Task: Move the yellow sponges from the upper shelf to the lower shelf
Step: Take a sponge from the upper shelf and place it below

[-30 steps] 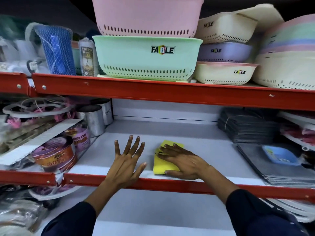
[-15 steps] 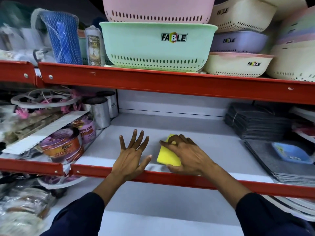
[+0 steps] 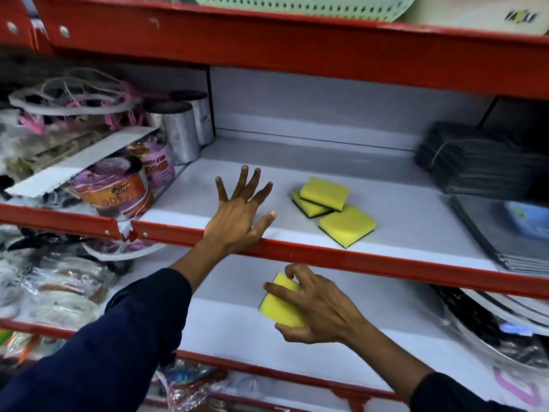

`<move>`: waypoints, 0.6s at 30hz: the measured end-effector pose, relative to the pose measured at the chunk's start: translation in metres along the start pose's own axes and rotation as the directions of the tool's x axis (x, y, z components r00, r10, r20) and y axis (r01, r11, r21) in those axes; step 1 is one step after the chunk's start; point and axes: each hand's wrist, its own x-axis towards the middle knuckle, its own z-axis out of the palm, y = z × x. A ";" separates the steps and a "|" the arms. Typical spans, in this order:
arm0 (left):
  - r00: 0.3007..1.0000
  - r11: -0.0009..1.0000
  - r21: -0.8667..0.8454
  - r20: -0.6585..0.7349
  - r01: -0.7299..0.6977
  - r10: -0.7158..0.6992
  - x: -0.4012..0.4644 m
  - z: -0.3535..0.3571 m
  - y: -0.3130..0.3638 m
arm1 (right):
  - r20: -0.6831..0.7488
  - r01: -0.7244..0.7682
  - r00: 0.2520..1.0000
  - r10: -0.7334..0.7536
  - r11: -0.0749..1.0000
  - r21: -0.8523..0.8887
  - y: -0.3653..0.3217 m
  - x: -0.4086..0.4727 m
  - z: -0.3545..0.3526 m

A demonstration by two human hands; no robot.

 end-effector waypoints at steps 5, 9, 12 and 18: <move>1.000 1.000 0.001 -0.014 -0.004 0.004 0.004 -0.001 0.002 | 0.172 -0.297 0.947 0.271 0.943 0.149 -0.001 0.000 0.068; 1.000 1.000 -0.004 -0.009 0.022 -0.022 0.003 0.002 -0.001 | 0.290 -0.612 0.784 0.548 0.761 0.216 -0.011 0.008 0.127; 1.000 0.999 -0.012 -0.005 0.030 -0.030 0.003 0.001 -0.001 | 0.358 -0.750 0.656 0.664 0.628 0.209 -0.019 0.017 0.160; 0.999 0.999 -0.015 -0.010 0.031 -0.031 0.004 0.004 -0.003 | 0.455 -0.822 0.546 0.703 0.556 0.128 -0.030 0.026 0.192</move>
